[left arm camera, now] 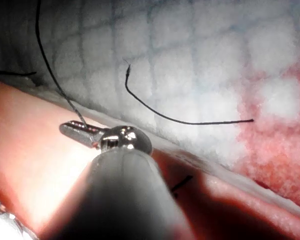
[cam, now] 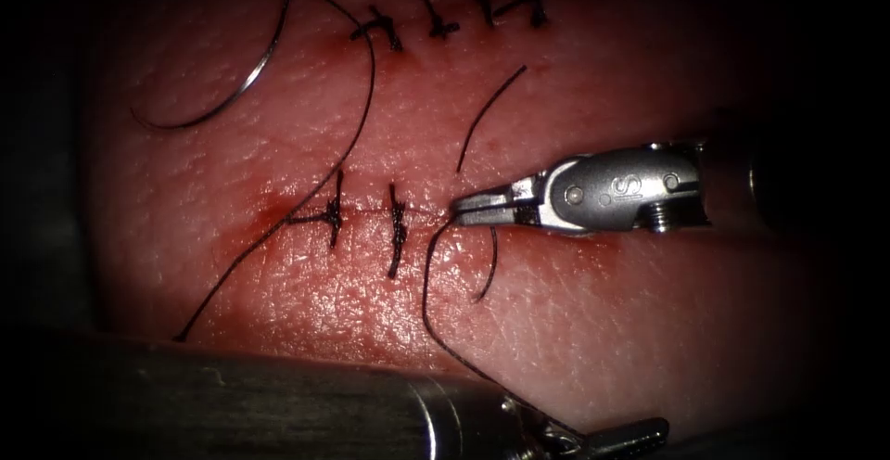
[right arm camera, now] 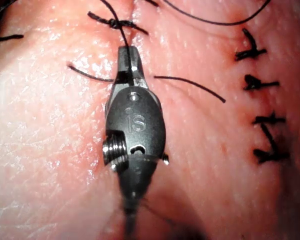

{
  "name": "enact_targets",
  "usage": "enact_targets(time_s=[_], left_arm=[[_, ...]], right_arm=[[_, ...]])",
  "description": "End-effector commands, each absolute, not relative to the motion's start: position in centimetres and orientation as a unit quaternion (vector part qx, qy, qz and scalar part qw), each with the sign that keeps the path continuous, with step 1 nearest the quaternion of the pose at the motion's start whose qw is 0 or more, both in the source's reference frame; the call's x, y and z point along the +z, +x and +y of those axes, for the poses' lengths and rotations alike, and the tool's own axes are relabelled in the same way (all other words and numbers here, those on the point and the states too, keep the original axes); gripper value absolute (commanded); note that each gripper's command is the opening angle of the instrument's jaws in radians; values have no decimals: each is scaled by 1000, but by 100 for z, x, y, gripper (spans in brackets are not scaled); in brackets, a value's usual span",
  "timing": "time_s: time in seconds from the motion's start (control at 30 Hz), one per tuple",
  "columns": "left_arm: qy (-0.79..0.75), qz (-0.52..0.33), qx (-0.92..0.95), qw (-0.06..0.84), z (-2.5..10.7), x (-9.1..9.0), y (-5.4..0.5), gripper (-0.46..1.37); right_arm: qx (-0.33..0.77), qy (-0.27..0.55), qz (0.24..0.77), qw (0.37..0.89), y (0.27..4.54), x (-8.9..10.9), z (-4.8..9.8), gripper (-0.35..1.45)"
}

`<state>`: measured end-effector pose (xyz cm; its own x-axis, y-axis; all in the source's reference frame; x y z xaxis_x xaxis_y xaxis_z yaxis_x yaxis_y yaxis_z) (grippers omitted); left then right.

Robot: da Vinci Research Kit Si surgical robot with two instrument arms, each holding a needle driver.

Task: Wound Closure
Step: Pass suture to right gripper and regrasp with left jaws

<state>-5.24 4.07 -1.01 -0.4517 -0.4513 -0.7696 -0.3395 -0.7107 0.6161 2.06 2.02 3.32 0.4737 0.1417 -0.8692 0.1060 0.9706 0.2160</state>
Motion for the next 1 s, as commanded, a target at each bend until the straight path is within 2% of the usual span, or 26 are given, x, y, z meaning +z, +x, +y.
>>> enact_targets(time_s=[0.03, 0.77, 1.0], left_arm=[[517, -375, -769, 35, 406, -102, -517, -35], [427, -364, -827, 23, 412, -119, -354, -35], [406, -365, -837, 14, 419, -114, -318, -35]], right_arm=[[14, 122, 512, 850, 206, 331, 202, -35], [58, 127, 507, 851, 188, 300, 181, -35], [68, 130, 514, 845, 189, 287, 171, -35]])
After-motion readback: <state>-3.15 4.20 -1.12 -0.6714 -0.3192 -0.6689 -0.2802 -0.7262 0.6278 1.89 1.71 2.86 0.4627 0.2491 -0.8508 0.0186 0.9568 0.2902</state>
